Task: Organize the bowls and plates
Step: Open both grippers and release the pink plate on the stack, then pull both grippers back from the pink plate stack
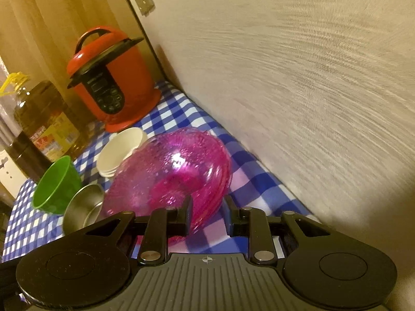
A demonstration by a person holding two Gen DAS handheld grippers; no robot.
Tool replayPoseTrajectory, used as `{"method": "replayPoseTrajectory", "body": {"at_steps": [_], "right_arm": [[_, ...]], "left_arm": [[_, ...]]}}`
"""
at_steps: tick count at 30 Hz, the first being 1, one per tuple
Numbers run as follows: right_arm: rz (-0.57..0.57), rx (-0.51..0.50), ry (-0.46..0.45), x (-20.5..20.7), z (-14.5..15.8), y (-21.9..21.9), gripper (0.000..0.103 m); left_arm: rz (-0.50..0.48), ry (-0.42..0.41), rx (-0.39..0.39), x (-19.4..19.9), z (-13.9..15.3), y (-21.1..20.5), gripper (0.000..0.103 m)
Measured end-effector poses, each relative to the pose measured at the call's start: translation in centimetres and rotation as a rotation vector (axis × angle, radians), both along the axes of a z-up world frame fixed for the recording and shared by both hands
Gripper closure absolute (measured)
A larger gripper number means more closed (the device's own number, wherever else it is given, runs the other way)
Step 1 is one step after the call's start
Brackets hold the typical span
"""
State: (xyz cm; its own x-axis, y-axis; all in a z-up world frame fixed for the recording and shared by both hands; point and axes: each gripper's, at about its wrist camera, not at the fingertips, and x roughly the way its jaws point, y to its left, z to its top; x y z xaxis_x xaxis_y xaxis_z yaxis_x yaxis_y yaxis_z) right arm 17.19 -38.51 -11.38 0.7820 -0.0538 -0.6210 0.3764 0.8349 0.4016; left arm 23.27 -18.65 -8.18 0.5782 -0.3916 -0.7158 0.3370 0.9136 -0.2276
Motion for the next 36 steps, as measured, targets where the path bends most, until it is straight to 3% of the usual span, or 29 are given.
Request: {"method": "replayPoseTrajectory", "body": {"at_steps": [3, 7, 14, 19, 36], "right_arm": [[0.014, 0.011, 0.003, -1.0, 0.7, 1.1, 0.074], [0.035, 0.018, -0.004, -2.4, 1.7, 2.6, 0.053], [0.064, 0.031, -0.004, -4.6, 3.3, 4.8, 0.051], [0.083, 0.026, 0.008, -5.8, 4.2, 6.2, 0.051], [0.188, -0.015, 0.031, -7.4, 5.8, 10.2, 0.050]], "left_arm": [[0.016, -0.002, -0.002, -1.1, 0.6, 1.4, 0.080], [0.036, -0.006, -0.005, -2.7, 1.5, 3.2, 0.080], [0.076, -0.015, -0.006, -5.0, 3.1, 6.2, 0.078], [0.119, -0.010, 0.012, -6.3, 3.8, 8.5, 0.069], [0.189, 0.013, 0.054, -8.8, 4.9, 12.6, 0.064]]}}
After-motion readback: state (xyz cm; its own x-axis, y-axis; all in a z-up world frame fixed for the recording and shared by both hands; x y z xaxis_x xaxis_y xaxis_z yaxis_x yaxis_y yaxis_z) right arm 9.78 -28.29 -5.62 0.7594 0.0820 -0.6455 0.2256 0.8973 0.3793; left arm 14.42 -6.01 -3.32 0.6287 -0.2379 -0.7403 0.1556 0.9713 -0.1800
